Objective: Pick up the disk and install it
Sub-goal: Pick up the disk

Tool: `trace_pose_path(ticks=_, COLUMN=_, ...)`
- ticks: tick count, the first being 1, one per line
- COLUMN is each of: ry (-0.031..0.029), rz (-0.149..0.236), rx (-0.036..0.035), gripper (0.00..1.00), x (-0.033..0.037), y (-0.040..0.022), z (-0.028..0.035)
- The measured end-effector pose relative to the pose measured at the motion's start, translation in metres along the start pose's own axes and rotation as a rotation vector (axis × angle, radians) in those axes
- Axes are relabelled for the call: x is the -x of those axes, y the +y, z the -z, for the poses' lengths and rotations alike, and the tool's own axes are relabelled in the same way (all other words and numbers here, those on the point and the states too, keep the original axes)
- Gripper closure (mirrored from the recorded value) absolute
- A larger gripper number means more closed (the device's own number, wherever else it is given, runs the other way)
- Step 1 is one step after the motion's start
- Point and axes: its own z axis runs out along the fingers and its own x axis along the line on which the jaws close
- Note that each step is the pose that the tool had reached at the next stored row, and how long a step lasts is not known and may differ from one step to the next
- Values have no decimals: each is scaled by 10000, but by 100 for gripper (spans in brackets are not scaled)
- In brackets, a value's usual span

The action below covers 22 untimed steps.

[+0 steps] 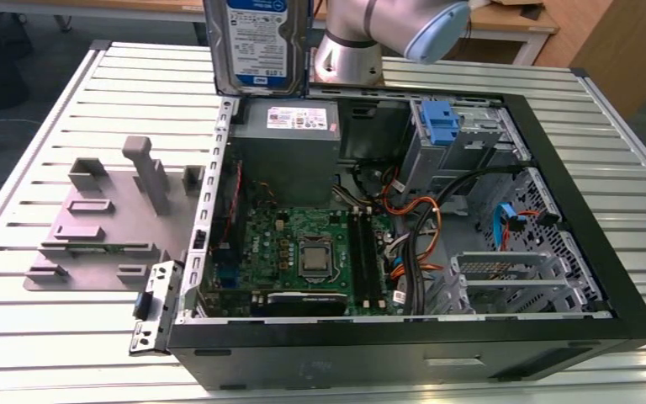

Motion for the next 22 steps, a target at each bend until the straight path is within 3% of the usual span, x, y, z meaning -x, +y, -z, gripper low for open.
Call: trace_pose_path(ticks=22, ry=0, rz=0, rx=0, gripper=65, x=26, y=-578, z=3)
